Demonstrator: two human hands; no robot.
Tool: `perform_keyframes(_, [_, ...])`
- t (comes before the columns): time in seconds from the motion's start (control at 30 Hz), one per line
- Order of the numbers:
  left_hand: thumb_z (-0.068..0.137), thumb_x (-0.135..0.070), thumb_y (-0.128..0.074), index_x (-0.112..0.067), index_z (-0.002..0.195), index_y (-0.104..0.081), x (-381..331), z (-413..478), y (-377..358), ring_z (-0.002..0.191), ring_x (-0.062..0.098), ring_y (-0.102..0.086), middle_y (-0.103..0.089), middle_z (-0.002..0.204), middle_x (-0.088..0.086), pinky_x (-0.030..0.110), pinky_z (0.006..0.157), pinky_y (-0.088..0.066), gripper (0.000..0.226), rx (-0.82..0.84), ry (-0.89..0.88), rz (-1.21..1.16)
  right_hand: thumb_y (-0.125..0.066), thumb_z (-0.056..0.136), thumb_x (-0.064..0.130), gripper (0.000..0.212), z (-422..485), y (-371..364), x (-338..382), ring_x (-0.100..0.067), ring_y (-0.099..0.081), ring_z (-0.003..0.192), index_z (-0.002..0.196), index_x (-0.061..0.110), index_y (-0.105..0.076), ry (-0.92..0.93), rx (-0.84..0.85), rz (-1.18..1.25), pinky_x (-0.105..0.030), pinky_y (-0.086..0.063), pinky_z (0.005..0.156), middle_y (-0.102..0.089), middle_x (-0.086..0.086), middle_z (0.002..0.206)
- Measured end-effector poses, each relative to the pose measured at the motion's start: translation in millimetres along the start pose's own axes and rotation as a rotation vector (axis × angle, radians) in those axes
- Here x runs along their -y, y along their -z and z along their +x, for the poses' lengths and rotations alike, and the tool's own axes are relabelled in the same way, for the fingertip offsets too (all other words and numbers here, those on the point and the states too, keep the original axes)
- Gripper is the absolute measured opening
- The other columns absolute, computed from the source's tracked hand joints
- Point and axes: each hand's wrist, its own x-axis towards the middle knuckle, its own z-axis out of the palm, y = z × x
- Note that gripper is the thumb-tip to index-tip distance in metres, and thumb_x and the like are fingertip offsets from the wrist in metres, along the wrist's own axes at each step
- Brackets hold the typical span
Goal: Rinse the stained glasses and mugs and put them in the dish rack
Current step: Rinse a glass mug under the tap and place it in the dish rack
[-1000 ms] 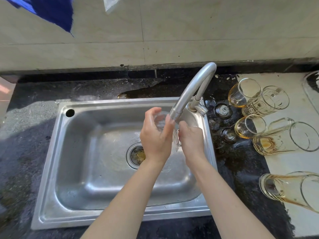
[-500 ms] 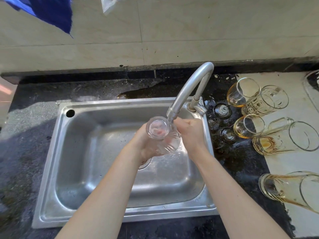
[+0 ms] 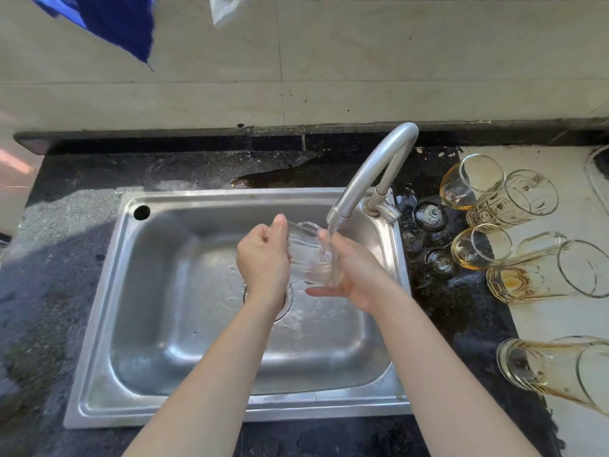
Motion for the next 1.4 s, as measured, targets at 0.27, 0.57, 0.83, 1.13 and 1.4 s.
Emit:
perform_keyframes(0.27, [0.090,-0.046,-0.057,-0.004,0.053,-0.027,-5,-9,8,0.052,0.022,-0.028,-0.025,0.053,0.010,0.044,0.047,-0.031,0.063,0.109,-0.215,-0.038,-0.063,0.075,0.066,0.046,-8,-3,4,-0.028,-0.068,0.094,0.103,0.029,-0.065,-0.134,0.069,-0.143,-0.041,-0.059,0.064,-0.067,-0.004,0.112])
perform_keyframes(0.57, [0.077,-0.052,-0.068,-0.020,0.047,-0.031,-5,-6,0,0.043,0.017,-0.056,-0.035,0.043,-0.001,0.030,0.056,-0.037,0.058,0.215,0.027,0.147,-0.039,0.097,0.034,0.040,-9,-9,-9,-0.018,-0.052,0.064,0.062,0.019,-0.050,0.491,-0.414,-0.680,-0.033,-0.035,0.055,-0.055,0.004,0.062])
perform_keyframes(0.83, [0.080,-0.033,-0.070,-0.011,0.051,-0.040,-8,-11,-8,0.047,0.010,-0.050,-0.038,0.047,0.002,0.024,0.053,-0.039,0.047,0.299,-0.031,-0.011,-0.038,0.100,0.041,0.033,-12,7,-13,-0.012,-0.055,0.067,0.082,0.021,-0.059,0.578,-0.374,-0.653,-0.030,-0.039,0.058,-0.059,0.006,0.070])
perform_keyframes(1.13, [0.065,-0.052,-0.079,-0.028,0.137,-0.038,2,-24,-2,0.128,0.010,-0.044,-0.047,0.139,-0.006,0.030,0.098,-0.033,0.086,0.520,0.255,-0.170,-0.038,0.098,0.041,0.033,-1,7,-45,-0.014,-0.062,0.109,0.102,0.034,-0.070,0.280,-0.192,-0.042,-0.039,-0.046,0.094,-0.070,0.006,0.107])
perform_keyframes(1.4, [0.047,-0.048,-0.084,-0.028,0.121,-0.052,17,-18,19,0.112,-0.001,-0.058,-0.064,0.116,-0.012,0.022,0.092,-0.045,0.083,0.604,0.067,-0.043,-0.056,0.094,0.020,0.020,-1,28,-38,-0.008,-0.059,0.081,0.085,0.034,-0.065,0.505,-0.288,-0.414,-0.024,-0.046,0.073,-0.066,0.009,0.089])
